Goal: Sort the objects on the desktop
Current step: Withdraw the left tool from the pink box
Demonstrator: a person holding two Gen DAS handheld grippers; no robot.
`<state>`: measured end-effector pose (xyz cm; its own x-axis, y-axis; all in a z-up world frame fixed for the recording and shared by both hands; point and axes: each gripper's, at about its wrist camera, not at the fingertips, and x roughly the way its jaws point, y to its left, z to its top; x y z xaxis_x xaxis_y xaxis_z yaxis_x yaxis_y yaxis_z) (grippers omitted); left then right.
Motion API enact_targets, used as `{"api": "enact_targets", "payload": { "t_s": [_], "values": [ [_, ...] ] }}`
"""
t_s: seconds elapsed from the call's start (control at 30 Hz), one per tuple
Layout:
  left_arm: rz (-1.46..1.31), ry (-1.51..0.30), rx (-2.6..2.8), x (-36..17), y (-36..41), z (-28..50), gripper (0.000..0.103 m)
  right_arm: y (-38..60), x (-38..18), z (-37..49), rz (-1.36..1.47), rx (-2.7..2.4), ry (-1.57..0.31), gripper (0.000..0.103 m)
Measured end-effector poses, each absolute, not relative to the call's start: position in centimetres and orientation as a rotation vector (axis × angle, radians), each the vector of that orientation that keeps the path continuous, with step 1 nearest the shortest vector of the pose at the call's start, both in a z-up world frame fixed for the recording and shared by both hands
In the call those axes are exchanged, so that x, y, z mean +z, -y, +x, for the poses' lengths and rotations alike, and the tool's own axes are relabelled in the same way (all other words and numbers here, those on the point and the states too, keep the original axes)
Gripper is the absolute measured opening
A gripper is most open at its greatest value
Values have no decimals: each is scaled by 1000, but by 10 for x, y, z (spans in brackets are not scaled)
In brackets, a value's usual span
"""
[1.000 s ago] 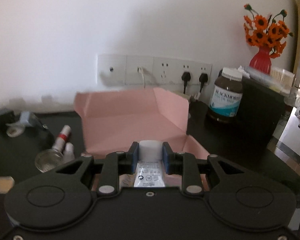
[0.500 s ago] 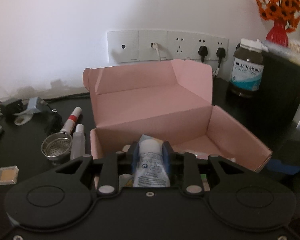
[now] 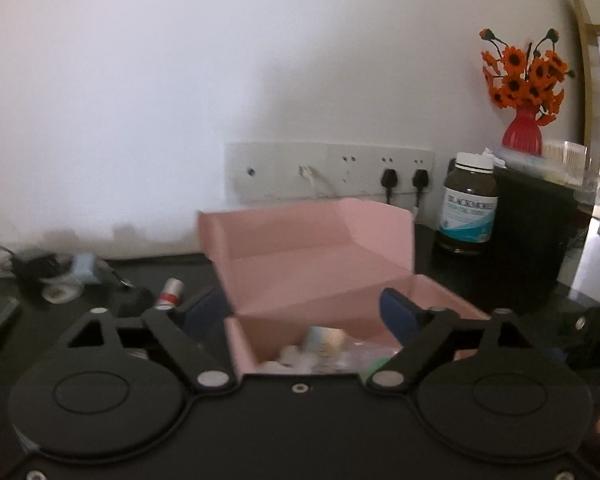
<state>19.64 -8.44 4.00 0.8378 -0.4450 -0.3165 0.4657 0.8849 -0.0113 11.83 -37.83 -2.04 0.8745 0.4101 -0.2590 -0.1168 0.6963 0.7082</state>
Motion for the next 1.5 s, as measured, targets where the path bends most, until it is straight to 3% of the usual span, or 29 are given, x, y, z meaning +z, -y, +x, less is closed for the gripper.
{"api": "enact_targets", "payload": {
  "t_s": [0.07, 0.43, 1.5],
  "values": [
    [71, -340, -524, 37, 74, 200, 98, 377, -20, 120, 745, 318, -425, 102],
    [94, -354, -661, 29, 52, 199, 103, 372, -20, 122, 736, 341, -434, 102],
    [91, -396, -629, 19, 62, 204, 103, 376, -22, 122, 746, 300, -414, 102]
  ]
}}
